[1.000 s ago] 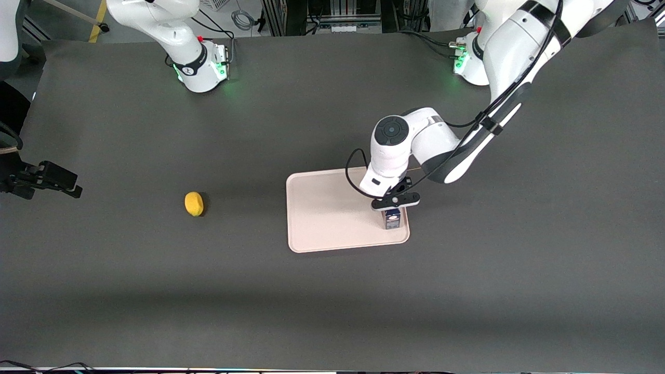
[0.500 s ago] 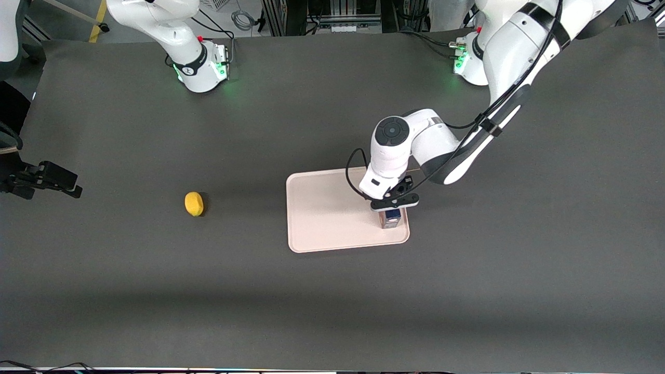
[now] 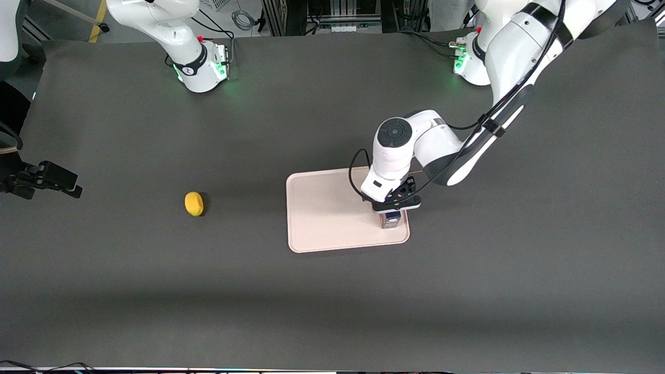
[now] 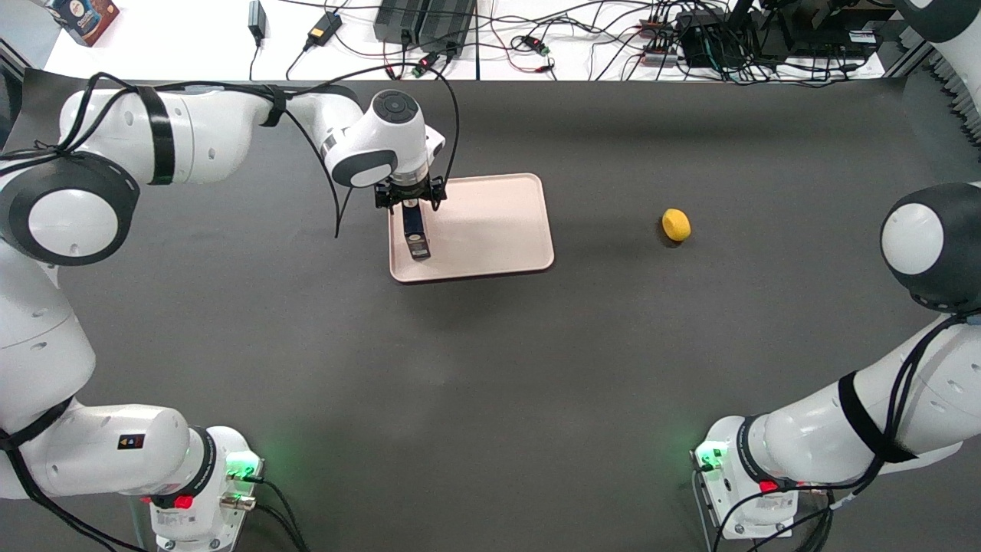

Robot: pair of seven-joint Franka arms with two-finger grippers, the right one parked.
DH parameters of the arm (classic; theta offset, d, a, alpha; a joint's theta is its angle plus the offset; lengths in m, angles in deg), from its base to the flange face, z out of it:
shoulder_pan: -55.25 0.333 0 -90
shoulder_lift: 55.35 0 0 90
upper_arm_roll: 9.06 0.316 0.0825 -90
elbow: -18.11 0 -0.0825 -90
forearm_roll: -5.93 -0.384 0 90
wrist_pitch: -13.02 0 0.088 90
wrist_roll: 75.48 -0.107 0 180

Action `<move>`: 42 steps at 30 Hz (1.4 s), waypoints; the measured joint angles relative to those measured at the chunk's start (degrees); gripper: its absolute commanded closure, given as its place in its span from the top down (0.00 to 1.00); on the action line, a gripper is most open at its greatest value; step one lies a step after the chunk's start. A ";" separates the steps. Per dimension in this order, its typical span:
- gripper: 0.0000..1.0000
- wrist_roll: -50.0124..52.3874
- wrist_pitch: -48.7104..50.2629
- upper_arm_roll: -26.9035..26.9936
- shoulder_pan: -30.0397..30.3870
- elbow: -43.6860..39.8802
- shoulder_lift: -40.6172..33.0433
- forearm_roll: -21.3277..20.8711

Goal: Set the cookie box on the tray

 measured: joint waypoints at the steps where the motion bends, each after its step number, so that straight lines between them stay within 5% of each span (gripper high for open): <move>1: 1.00 -0.32 0.00 -0.02 0.10 -0.12 -0.10 0.00; 10: 1.00 -5.71 2.36 -0.39 0.79 -2.79 -2.14 3.13; 25: 1.00 -35.80 23.42 -1.22 3.82 -17.63 -11.73 20.55; 42: 1.00 -75.06 39.29 10.18 11.11 -29.94 -14.31 25.63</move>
